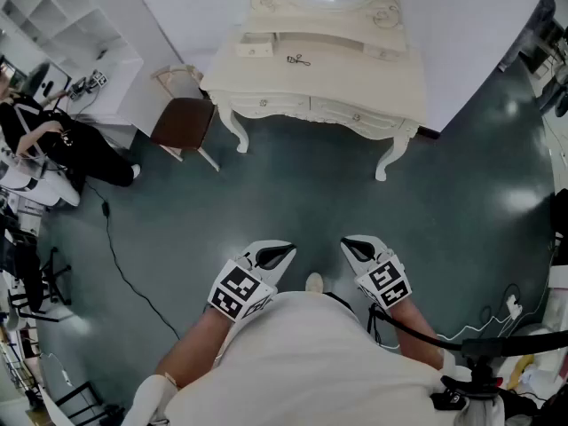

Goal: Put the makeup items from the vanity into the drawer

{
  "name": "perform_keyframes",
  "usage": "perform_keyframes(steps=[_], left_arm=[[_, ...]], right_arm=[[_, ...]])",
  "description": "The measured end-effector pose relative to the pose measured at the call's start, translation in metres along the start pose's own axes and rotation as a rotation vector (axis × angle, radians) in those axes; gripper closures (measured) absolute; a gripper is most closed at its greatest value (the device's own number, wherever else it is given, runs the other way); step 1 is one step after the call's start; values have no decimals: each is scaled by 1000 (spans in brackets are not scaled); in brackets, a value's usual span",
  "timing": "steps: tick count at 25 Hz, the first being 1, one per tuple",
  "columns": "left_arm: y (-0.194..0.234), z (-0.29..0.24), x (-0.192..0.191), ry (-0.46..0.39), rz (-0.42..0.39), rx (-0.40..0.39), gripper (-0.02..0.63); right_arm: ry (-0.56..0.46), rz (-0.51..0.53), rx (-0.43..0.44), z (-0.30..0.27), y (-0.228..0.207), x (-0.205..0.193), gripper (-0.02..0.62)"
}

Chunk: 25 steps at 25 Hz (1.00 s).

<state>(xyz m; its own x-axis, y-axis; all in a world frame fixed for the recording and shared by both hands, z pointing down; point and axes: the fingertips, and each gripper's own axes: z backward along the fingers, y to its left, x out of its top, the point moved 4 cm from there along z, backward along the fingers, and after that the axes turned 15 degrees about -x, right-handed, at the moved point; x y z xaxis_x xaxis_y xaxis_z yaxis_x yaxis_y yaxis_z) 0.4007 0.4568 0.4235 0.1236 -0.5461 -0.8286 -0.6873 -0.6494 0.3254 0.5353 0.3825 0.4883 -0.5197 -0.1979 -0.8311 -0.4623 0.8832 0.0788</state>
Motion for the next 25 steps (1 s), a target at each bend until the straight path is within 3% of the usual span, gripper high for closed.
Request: perform_keyframes(steps=[5,15,17,19,25], left_arm=[[-3,2,6,-25,-2,5,603],[4,17,-9,-47,70,41,603],[16,18,-9,-54,78,42,603],[35,18,-6,-67,84,37,603],[115,11,6,-80,66,-1,603]], right_arm=[[6,18,9,-1,4,2,595],[14,9,13,-6,4,2,594],[11,3,1,-14,0,6,593],[11,-2,3,-30,-5,11,553],[37,1,-17,-98,-30,32,551]])
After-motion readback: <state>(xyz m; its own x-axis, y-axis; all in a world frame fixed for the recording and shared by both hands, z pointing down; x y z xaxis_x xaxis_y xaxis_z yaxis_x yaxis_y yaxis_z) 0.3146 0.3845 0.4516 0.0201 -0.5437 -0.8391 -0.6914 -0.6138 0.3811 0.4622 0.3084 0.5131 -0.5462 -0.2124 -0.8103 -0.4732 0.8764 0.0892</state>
